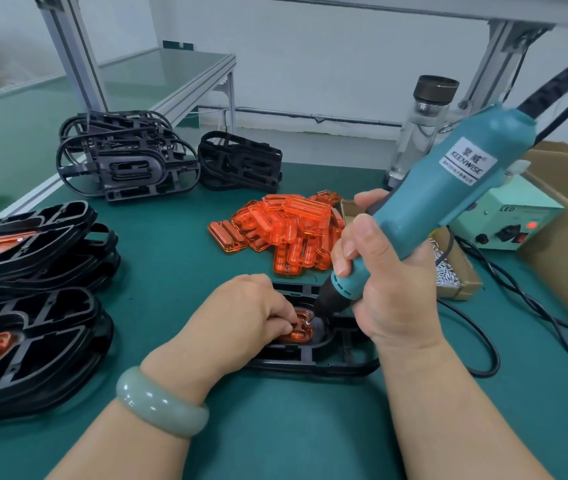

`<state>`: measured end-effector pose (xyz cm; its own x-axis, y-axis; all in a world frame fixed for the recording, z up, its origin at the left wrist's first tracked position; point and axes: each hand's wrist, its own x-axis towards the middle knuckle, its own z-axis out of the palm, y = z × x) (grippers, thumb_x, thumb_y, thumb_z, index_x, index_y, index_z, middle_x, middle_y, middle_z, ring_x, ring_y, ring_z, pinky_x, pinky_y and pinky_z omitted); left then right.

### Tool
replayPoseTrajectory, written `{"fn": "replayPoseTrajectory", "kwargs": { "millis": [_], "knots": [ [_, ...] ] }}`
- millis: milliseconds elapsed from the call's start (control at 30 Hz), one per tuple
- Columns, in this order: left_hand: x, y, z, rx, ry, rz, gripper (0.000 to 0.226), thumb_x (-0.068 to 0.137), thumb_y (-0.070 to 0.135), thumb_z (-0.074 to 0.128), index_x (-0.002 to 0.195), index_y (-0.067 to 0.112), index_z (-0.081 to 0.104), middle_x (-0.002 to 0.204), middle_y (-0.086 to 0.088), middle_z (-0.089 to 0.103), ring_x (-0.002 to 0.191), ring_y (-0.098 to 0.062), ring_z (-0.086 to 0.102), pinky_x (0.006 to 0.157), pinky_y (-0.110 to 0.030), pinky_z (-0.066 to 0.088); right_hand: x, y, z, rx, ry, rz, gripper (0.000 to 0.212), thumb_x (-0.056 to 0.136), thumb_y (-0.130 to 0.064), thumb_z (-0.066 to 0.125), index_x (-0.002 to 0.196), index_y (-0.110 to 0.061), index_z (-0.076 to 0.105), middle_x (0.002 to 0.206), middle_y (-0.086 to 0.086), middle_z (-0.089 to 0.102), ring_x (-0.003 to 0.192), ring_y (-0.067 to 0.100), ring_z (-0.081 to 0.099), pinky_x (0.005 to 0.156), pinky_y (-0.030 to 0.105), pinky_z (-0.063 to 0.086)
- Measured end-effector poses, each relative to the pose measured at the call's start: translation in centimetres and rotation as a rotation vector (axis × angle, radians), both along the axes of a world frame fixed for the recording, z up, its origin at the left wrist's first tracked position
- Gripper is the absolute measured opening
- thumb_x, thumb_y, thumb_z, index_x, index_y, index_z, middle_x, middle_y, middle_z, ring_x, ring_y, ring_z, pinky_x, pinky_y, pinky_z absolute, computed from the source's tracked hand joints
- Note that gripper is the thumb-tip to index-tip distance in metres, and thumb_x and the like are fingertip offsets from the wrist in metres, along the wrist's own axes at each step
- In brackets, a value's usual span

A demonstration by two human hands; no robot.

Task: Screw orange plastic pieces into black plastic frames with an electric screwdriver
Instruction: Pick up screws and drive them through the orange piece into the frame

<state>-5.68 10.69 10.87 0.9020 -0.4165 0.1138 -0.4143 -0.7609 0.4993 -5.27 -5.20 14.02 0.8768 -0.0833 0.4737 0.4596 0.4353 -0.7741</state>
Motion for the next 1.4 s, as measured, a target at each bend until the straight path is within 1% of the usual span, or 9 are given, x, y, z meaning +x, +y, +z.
{"fn": "replayPoseTrajectory", "kwargs": {
  "millis": [300, 767, 833, 900, 1000, 1133, 1233, 1333, 1400],
  "knots": [
    [-0.3, -0.6, -0.5, -0.004, -0.045, 0.016, 0.018, 0.087, 0.035, 0.063, 0.103, 0.037, 0.07, 0.091, 0.013, 0.052, 0.093, -0.006, 0.05, 0.085, -0.026, 0.042, 0.0, -0.6, 0.1, -0.052, -0.08, -0.033, 0.015, 0.081, -0.027, 0.064, 0.091, -0.037, 0.069, 0.057, -0.008, 0.052, 0.046, 0.012, 0.048, 0.052, 0.023, 0.043],
    [-0.5, -1.2, 0.0, 0.161, -0.013, 0.059, 0.022, 0.088, 0.04, 0.056, 0.109, 0.042, 0.065, 0.091, 0.015, 0.045, 0.1, -0.008, 0.047, 0.085, -0.025, 0.042, -0.8, -0.9, 0.9, 0.057, -0.126, 0.045, 0.026, 0.078, -0.033, 0.078, 0.099, -0.024, 0.065, 0.059, -0.006, 0.054, 0.047, 0.01, 0.049, 0.051, 0.022, 0.043],
    [-0.6, -1.3, 0.4, 0.196, -0.02, 0.052, 0.018, 0.089, 0.04, 0.054, 0.103, 0.04, 0.066, 0.089, 0.014, 0.046, 0.096, -0.009, 0.048, 0.079, -0.024, 0.042, -0.6, -1.8, 1.2, 0.117, -0.082, -0.039, 0.032, 0.08, -0.033, 0.076, 0.101, -0.017, 0.058, 0.058, -0.007, 0.053, 0.046, 0.009, 0.048, 0.052, 0.021, 0.043],
    [-0.7, -1.5, 0.9, 0.234, -0.068, 0.044, 0.018, 0.089, 0.042, 0.05, 0.096, 0.034, 0.064, 0.089, 0.012, 0.051, 0.09, -0.009, 0.05, 0.073, -0.024, 0.042, -0.1, -2.9, 1.2, 0.19, -0.015, -0.165, 0.017, 0.087, -0.024, 0.063, 0.099, -0.015, 0.055, 0.056, -0.006, 0.05, 0.045, 0.009, 0.046, 0.05, 0.02, 0.042],
    [-0.1, -1.8, 1.9, 0.135, -0.135, 0.079, 0.02, 0.089, 0.042, 0.049, 0.091, 0.032, 0.067, 0.086, 0.017, 0.062, 0.084, -0.004, 0.056, 0.074, -0.024, 0.047, 0.7, -4.2, 0.8, 0.354, 0.085, -0.272, 0.013, 0.087, -0.024, 0.057, 0.098, -0.016, 0.056, 0.056, -0.005, 0.048, 0.046, 0.009, 0.044, 0.05, 0.02, 0.041],
    [2.4, -4.7, 3.6, -0.124, -0.188, 0.05, 0.018, 0.089, 0.03, 0.056, 0.097, 0.03, 0.072, 0.085, 0.03, 0.06, 0.08, 0.008, 0.05, 0.078, -0.014, 0.036, 1.3, -5.3, 0.4, 0.492, 0.163, -0.352, 0.005, 0.096, -0.022, 0.056, 0.095, -0.018, 0.057, 0.058, -0.006, 0.049, 0.047, 0.008, 0.044, 0.049, 0.018, 0.041],
    [5.4, -7.6, 3.8, -0.117, -0.217, 0.019, 0.022, 0.091, 0.026, 0.054, 0.106, 0.026, 0.071, 0.106, 0.01, 0.07, 0.1, -0.011, 0.057, 0.093, -0.024, 0.042, 1.5, -5.7, 0.3, 0.512, 0.187, -0.408, 0.009, 0.097, -0.019, 0.058, 0.088, -0.018, 0.055, 0.057, -0.004, 0.048, 0.046, 0.01, 0.045, 0.049, 0.019, 0.041],
    [8.1, -10.1, 3.5, 0.08, -0.173, -0.036, 0.023, 0.093, 0.028, 0.049, 0.096, 0.021, 0.071, 0.101, 0.0, 0.069, 0.107, -0.024, 0.049, 0.096, -0.039, 0.042, 1.8, -5.7, 0.3, 0.486, 0.197, -0.476, 0.012, 0.097, -0.017, 0.058, 0.086, -0.019, 0.055, 0.056, -0.004, 0.047, 0.045, 0.011, 0.044, 0.048, 0.02, 0.04],
    [9.1, -11.2, 3.3, 0.228, -0.123, -0.055, 0.024, 0.094, 0.033, 0.048, 0.097, 0.028, 0.071, 0.114, 0.001, 0.062, 0.116, -0.025, 0.038, 0.104, -0.042, 0.033, 2.0, -5.6, 0.2, 0.461, 0.192, -0.509, 0.012, 0.097, -0.016, 0.059, 0.085, -0.02, 0.057, 0.055, -0.004, 0.047, 0.045, 0.011, 0.044, 0.048, 0.02, 0.04]
  ]
}}
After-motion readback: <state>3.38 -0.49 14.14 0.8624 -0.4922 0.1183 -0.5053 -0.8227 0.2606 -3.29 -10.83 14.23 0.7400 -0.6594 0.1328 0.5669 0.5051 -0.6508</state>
